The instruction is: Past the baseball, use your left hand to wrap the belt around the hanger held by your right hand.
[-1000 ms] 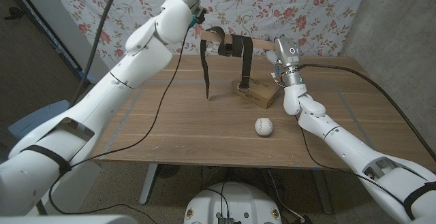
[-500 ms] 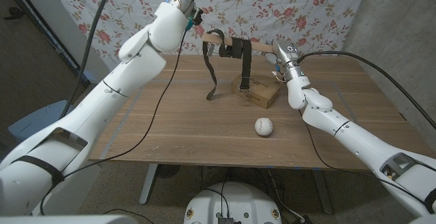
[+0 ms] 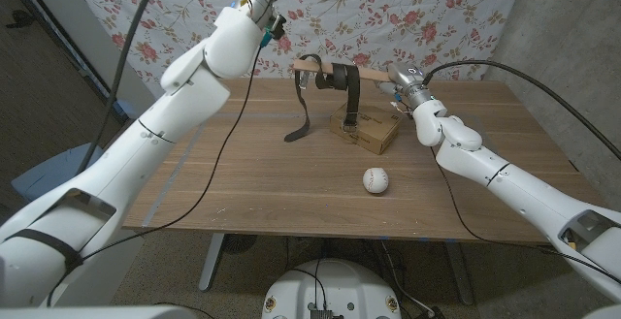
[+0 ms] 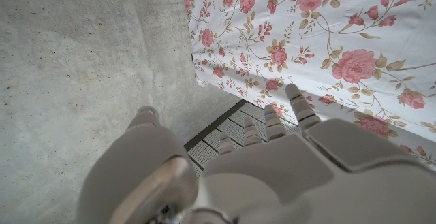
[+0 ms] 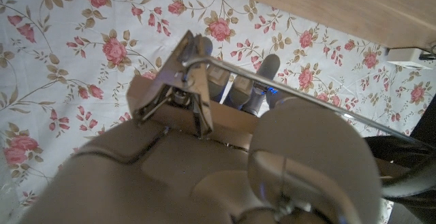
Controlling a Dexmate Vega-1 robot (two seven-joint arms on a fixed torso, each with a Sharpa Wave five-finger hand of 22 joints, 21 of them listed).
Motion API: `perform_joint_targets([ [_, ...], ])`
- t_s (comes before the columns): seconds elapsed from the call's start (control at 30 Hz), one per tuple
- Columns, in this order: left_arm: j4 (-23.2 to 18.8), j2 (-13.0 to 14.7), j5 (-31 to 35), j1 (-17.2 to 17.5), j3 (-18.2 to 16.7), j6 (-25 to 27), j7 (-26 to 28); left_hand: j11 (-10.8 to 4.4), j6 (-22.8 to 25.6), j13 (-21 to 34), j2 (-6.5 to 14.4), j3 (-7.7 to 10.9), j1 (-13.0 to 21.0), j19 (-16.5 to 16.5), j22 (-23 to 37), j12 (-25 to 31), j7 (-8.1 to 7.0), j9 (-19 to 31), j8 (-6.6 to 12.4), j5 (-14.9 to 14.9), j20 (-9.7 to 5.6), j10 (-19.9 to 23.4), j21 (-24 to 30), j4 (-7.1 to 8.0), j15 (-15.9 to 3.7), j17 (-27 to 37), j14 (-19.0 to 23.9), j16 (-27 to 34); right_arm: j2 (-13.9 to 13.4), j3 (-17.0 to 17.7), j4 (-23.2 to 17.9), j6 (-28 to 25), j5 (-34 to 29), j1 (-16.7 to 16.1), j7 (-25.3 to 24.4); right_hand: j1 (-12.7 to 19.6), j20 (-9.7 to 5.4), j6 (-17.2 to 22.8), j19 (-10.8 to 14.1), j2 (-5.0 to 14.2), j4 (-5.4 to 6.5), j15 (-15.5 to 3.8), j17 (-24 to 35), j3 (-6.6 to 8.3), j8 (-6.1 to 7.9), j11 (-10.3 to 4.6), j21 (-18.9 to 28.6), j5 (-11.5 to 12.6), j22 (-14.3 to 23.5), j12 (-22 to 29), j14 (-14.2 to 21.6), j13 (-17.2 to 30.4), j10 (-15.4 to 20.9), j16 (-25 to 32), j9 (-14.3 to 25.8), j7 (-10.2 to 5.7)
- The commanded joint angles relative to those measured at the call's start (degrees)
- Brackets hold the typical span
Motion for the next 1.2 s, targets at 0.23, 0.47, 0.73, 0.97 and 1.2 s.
perform_joint_targets([
  [0.23, -0.53, 1.31, -1.15, 1.56, -1.55, -1.74, -0.66, 0.23, -0.60, -0.38, -0.06, -0.38, -0.50, -0.08, 0.33, 0.41, -0.20, 0.15, 0.26, 0.44, 0.01, -0.96, -0.34, -0.16, 0.25, 0.03, -0.74, 0.08, -2.81, -4.39, -2.93, -10.36, 0.58, 4.13, 18.25, 0.62, -6.65, -0.64, -0.28, 0.05, -0.01, -4.93, 0.14, -0.03, 0.01, 0.21, -0.23, 0.48, -0.15, -0.08, -0.79, 0.12, -0.97, -0.20, 0.17, 0.67],
  [0.47, -0.65, 1.62, -1.23, 1.94, -1.85, -2.14, -0.71, 0.36, -0.69, -0.63, -0.01, -0.43, -0.48, 0.25, 0.36, 0.47, -0.16, 0.15, 0.33, 0.53, -0.04, -1.15, -0.42, -0.24, 0.08, -0.02, -0.77, 0.15, -2.22, -6.07, -0.65, -12.13, 0.17, 5.92, 20.80, 0.71, -6.57, -0.82, -0.34, 0.03, 0.00, -4.92, 0.14, -0.05, -0.12, 0.17, -0.35, 0.63, -0.29, -0.10, -1.17, 0.11, -1.38, -0.22, 0.08, 0.68],
  [0.73, -0.69, 1.68, -1.36, 2.06, -1.90, -2.42, -0.93, 0.63, -0.84, -0.89, 0.06, -0.48, -0.44, 0.57, 0.38, 0.48, 0.12, 0.14, 0.37, 0.62, -0.05, -1.48, -0.53, -0.35, 0.11, -0.06, -0.84, 0.20, -1.48, -8.63, 1.84, -14.90, -1.57, 8.21, 23.27, 0.79, -6.50, -0.89, -0.54, 0.03, 0.03, -4.93, 0.13, -0.10, -0.23, 0.04, -0.52, 0.80, -0.41, -0.07, -1.52, 0.10, -1.71, -0.23, -0.05, 0.79],
  [0.97, -0.67, 1.51, -1.16, 1.91, -1.68, -2.30, -1.05, 0.67, -0.91, -1.06, 0.11, -0.50, -0.42, 0.72, 0.39, 0.54, 0.10, 0.14, 0.39, 0.68, -0.05, -1.56, -0.61, -0.41, 0.08, -0.09, -0.93, 0.21, -1.08, -10.61, 4.18, -16.25, -2.56, 9.95, 25.77, 0.83, -6.50, -0.94, -0.56, 0.03, 0.06, -4.95, 0.12, -0.14, -0.27, -0.05, -0.57, 0.89, -0.46, -0.03, -1.68, 0.10, -1.78, -0.23, -0.08, 0.79],
  [1.2, -0.89, 1.38, -1.00, 1.78, -1.44, -2.07, -1.32, 0.88, -0.98, -1.29, 0.18, -0.55, -0.39, 0.97, 0.41, 0.55, 0.17, 0.14, 0.44, 0.75, -0.06, -1.85, -0.72, -0.50, -0.07, -0.11, -0.95, 0.25, -0.39, -12.27, 6.77, -17.11, -2.75, 11.60, 28.01, 0.90, -6.45, -0.93, -0.65, 0.06, 0.09, -4.96, 0.11, -0.22, -0.26, 0.20, -0.63, 1.04, -0.50, 0.01, -1.88, 0.09, -1.95, -0.22, -0.09, 0.89],
])
